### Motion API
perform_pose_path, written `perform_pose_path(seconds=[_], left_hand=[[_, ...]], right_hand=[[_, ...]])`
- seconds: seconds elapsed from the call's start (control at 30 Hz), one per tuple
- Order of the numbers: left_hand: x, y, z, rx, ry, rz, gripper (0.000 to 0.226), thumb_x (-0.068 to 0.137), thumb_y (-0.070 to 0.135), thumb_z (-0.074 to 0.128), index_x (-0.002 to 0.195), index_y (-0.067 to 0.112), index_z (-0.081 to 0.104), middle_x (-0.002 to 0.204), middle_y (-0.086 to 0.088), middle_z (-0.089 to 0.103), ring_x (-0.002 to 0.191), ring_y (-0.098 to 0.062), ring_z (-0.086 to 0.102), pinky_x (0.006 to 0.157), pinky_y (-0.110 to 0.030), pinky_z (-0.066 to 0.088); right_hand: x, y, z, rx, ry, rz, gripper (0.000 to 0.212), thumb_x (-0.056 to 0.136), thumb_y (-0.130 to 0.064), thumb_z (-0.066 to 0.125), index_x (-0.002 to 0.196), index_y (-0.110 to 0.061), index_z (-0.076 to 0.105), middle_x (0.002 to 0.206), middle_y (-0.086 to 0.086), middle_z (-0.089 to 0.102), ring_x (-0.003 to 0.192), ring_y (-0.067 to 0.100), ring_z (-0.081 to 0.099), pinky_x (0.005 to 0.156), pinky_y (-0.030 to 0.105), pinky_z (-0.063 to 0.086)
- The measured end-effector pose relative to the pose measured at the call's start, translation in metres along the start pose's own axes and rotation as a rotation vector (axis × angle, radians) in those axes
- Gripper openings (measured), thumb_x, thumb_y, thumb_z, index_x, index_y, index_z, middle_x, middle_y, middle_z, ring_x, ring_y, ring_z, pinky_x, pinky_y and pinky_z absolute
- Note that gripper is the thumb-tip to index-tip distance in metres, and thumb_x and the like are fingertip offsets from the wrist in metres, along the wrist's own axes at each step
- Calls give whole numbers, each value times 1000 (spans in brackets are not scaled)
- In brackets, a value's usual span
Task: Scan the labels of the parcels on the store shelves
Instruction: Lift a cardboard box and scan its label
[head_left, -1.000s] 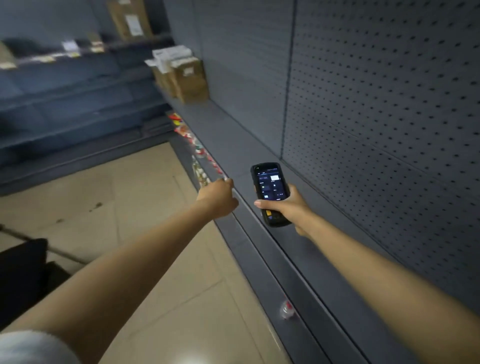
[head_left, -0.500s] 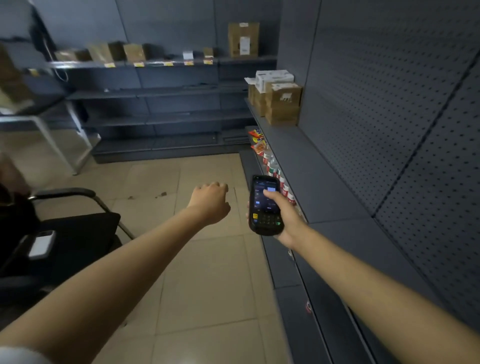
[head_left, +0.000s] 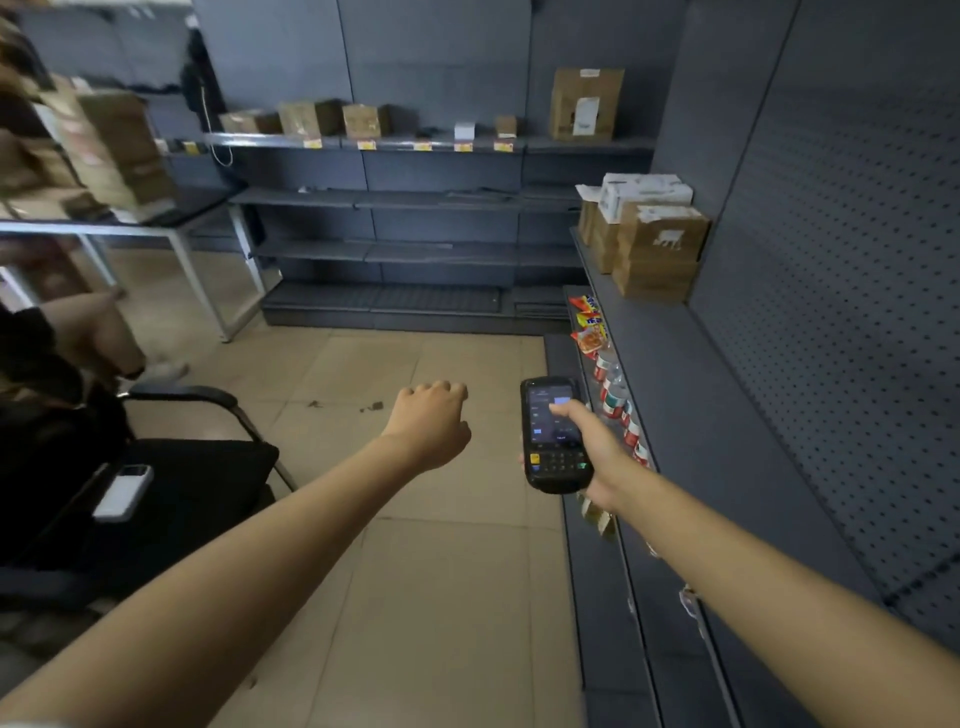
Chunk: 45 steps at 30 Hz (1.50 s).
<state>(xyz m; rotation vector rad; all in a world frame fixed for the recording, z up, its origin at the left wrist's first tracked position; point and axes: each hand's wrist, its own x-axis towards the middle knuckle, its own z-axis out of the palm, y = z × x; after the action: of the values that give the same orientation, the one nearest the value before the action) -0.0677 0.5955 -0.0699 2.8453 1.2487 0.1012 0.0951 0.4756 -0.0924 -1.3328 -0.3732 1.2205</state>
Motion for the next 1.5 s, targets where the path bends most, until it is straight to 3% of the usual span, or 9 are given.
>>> perform_pose_path(seconds=[0.1, 0.2, 0.53, 0.77, 0.9, 1.1, 1.23, 1.37, 1.5], left_hand=[[22, -17, 9, -5, -32, -23, 47, 95, 32, 50, 139, 17, 44, 135, -6, 54, 123, -26, 51, 105, -39, 38], [53, -45, 17, 1, -65, -49, 45, 94, 32, 50, 136, 16, 46, 134, -7, 54, 122, -27, 51, 104, -40, 38], [188, -153, 14, 26, -37, -11, 42, 95, 32, 49, 134, 15, 47, 131, -7, 55, 119, -27, 53, 102, -39, 39], [261, -195, 21, 3, -68, 10, 41, 94, 33, 49, 132, 15, 48, 131, -7, 56, 119, -27, 53, 101, -39, 39], [310, -207, 28, 7, -83, 18, 42, 94, 32, 49, 133, 15, 48, 131, -7, 55, 119, -27, 53, 101, -39, 39], [398, -216, 25, 25, -73, 6, 46, 95, 31, 49, 138, 16, 45, 134, -7, 54, 121, -27, 52, 104, -39, 37], [459, -219, 21, 16, -14, -8, 45, 94, 32, 50, 136, 18, 47, 134, -5, 55, 121, -25, 53, 104, -39, 38], [495, -226, 23, 9, -40, 9, 46, 94, 32, 50, 138, 17, 45, 136, -5, 53, 123, -26, 51, 106, -39, 38], [537, -245, 28, 35, -86, 28, 45, 95, 30, 49, 137, 16, 46, 136, -6, 52, 123, -26, 51, 106, -39, 38]], right_hand=[[34, -6, 11, 4, -17, 38, 42, 87, -34, 61, 121, -10, 60, 116, 20, 65, 109, 39, 63, 89, 47, 53], [72, -11, 29, -9, -22, 65, 48, 84, -36, 64, 124, -10, 59, 122, 23, 64, 112, 42, 62, 94, 50, 52], [196, -47, 104, -64, -60, 65, 39, 88, -35, 58, 116, -8, 61, 104, 20, 68, 91, 36, 68, 83, 44, 55], [265, -74, 132, -19, 18, 67, 24, 91, -29, 56, 102, -10, 65, 105, 20, 65, 98, 37, 62, 91, 47, 50], [316, -88, 133, -12, 37, 92, 36, 88, -33, 58, 114, -8, 63, 111, 21, 65, 99, 37, 63, 89, 45, 52], [397, -128, 129, -9, -10, 67, 36, 90, -34, 56, 112, -7, 64, 96, 16, 70, 80, 29, 69, 72, 35, 55], [445, -159, 129, 4, -7, 42, 40, 88, -34, 59, 117, -7, 63, 113, 24, 67, 94, 36, 66, 80, 39, 55], [484, -177, 129, 41, 24, 28, 30, 90, -29, 56, 110, -8, 64, 105, 19, 65, 91, 34, 64, 81, 39, 53], [524, -184, 128, 103, 83, 81, 24, 88, -30, 59, 102, -11, 65, 111, 21, 65, 98, 37, 63, 97, 50, 48]])
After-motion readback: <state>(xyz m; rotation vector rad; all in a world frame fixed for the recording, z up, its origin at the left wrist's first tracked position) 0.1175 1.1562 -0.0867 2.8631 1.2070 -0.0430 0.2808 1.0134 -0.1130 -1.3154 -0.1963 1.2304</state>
